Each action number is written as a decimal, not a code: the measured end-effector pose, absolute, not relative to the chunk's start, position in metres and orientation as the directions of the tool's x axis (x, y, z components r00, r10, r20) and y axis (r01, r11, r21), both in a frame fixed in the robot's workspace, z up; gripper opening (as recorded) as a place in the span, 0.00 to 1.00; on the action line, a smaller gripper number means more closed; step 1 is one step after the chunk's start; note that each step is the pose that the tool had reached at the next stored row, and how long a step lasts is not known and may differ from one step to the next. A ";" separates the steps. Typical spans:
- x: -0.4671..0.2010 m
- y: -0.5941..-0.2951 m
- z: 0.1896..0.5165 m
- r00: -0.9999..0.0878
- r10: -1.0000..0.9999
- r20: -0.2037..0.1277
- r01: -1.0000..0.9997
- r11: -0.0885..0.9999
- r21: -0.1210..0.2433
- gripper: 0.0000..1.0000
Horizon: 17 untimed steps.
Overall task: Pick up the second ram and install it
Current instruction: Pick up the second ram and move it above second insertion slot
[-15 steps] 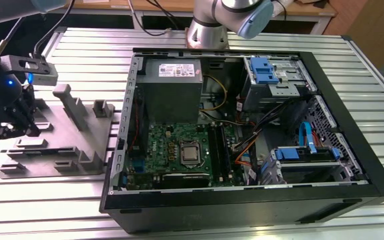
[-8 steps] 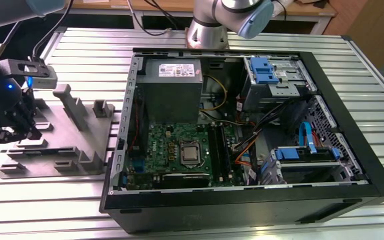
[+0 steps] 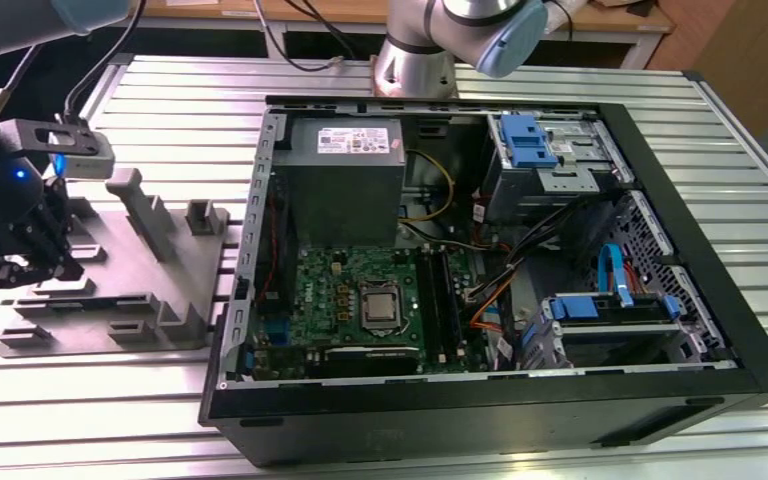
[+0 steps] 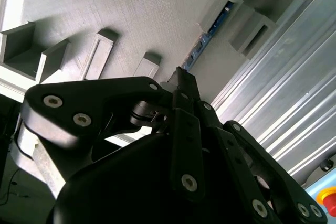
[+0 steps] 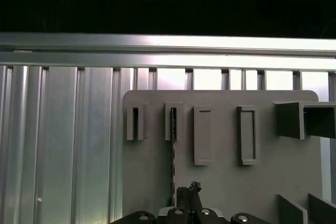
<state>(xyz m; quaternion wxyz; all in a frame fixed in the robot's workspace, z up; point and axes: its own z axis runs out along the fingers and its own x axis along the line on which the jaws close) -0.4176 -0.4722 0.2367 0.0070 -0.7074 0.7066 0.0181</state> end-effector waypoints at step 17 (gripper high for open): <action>-0.429 -0.477 0.222 0.045 -0.998 -0.041 -0.999 -0.045 0.007 0.10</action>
